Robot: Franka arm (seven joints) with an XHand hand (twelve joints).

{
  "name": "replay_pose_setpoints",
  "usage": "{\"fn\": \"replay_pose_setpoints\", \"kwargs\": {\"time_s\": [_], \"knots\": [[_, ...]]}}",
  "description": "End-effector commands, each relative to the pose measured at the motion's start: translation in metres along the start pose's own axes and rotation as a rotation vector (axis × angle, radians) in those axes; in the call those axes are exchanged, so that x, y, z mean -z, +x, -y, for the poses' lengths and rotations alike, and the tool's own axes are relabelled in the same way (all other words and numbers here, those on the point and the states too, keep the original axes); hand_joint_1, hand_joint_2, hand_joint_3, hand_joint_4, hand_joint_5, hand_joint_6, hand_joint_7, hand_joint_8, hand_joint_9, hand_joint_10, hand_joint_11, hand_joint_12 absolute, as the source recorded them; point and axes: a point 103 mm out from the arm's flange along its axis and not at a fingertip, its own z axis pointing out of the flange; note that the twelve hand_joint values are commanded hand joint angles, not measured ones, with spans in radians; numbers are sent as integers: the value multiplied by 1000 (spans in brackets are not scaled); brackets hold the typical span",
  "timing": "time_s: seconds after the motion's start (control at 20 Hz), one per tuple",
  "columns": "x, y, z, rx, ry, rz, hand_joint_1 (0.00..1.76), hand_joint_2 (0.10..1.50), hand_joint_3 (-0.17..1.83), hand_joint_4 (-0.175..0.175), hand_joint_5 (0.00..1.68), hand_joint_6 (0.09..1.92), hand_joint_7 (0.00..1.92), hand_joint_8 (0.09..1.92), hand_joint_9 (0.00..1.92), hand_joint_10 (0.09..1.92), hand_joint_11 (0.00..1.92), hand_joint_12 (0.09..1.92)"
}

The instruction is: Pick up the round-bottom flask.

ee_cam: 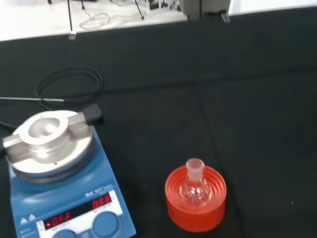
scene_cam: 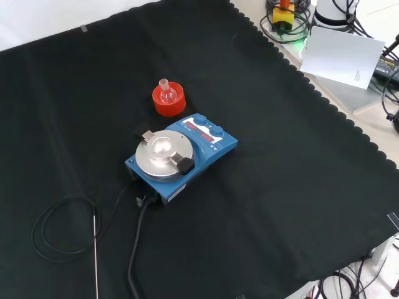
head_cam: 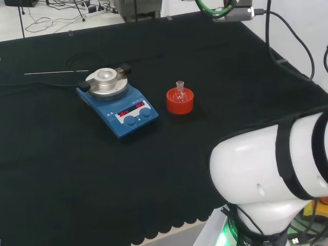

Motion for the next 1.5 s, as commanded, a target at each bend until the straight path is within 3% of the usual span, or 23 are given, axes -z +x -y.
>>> {"fn": "replay_pose_setpoints", "kwargs": {"time_s": [0.05,0.3,0.55,0.95,1.15,1.5], "knots": [[-60,-84,-85,-36,90,-81,221,1223,310,8,419,107,106,546,230,636,55,1400],[-93,-88,-128,-25,142,-97,272,1175,289,8,401,92,108,546,231,636,46,1404],[-128,-83,-148,-25,179,-95,368,1112,275,4,393,87,119,553,243,643,39,1414],[-160,-71,-156,-35,186,-121,507,1033,278,1,423,87,142,570,282,659,59,1415],[-174,-80,-158,-35,200,-137,554,982,335,0,436,87,148,581,294,659,64,1414],[-194,-75,-164,-34,228,-126,758,771,518,1,456,87,156,598,312,665,68,1417]]}}
